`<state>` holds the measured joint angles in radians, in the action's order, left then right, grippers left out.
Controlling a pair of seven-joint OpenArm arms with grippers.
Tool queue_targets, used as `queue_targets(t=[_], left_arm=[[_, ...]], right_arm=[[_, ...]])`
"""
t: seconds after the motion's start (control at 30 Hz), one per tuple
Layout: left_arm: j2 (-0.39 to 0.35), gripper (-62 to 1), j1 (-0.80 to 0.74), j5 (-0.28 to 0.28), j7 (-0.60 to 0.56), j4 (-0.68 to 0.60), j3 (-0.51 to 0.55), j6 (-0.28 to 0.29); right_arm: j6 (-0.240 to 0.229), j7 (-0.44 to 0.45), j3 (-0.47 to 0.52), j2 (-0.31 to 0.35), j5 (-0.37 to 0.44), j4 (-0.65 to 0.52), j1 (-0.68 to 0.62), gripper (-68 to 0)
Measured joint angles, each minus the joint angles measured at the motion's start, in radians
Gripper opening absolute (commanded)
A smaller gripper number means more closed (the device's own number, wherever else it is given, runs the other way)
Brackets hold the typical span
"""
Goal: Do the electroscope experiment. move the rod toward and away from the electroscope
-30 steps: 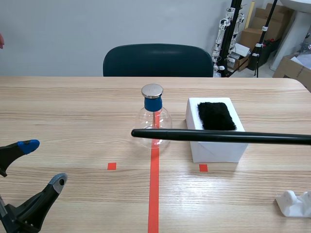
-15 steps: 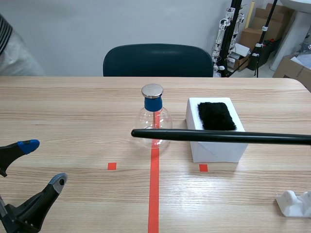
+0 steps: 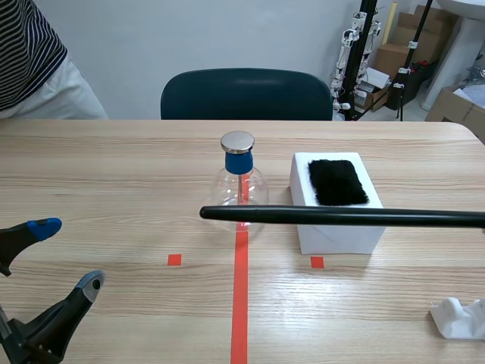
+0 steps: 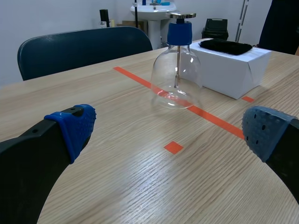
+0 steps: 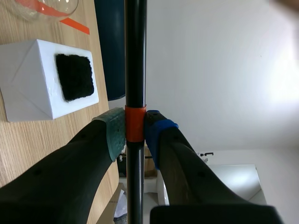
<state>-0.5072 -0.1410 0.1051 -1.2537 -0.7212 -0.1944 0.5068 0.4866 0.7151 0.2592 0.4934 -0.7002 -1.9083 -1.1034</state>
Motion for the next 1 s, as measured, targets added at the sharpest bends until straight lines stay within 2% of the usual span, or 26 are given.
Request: queue_targets(t=[1.0], left_arm=[[0.0, 1.4, 0.0, 0.0, 0.0, 0.0, 0.0, 0.0]], right_arm=[[0.0, -0.024, 0.0, 0.0, 0.0, 0.0, 0.0, -67.6]])
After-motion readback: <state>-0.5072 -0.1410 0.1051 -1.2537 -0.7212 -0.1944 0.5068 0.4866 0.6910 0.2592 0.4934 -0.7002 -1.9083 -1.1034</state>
